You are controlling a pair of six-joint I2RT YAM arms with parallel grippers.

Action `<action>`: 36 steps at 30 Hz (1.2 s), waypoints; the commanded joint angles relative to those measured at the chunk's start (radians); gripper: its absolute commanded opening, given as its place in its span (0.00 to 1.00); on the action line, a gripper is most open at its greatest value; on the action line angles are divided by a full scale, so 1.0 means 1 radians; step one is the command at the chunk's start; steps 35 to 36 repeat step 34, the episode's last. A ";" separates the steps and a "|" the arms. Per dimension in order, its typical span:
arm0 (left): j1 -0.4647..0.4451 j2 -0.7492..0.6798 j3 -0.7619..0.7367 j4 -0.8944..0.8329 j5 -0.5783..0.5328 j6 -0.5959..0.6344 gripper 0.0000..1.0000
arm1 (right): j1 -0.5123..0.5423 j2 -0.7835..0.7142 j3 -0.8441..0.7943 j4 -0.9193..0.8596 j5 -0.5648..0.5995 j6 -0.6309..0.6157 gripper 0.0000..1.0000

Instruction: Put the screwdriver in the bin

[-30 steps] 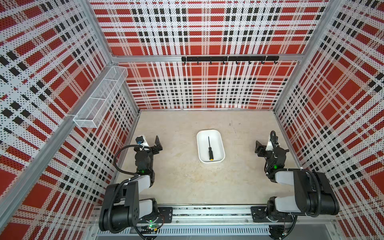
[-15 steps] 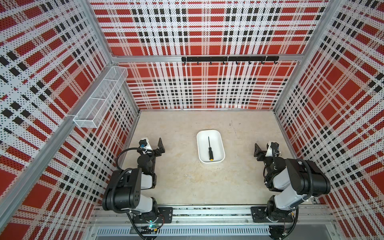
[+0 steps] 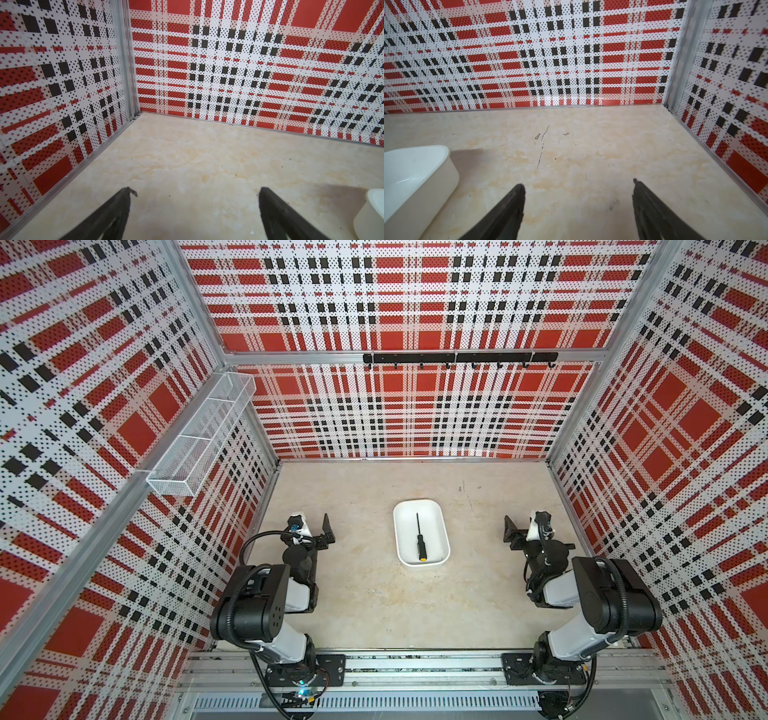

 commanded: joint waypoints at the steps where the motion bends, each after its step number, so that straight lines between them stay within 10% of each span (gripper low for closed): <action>1: -0.005 0.007 0.012 0.018 -0.019 0.022 0.98 | 0.036 -0.022 0.028 -0.121 0.044 -0.069 0.85; 10: -0.005 0.008 0.012 0.017 -0.018 0.022 0.98 | 0.035 -0.025 0.029 -0.127 0.045 -0.069 1.00; 36: -0.007 0.007 0.011 0.018 -0.020 0.020 0.98 | 0.036 -0.025 0.027 -0.123 0.047 -0.068 1.00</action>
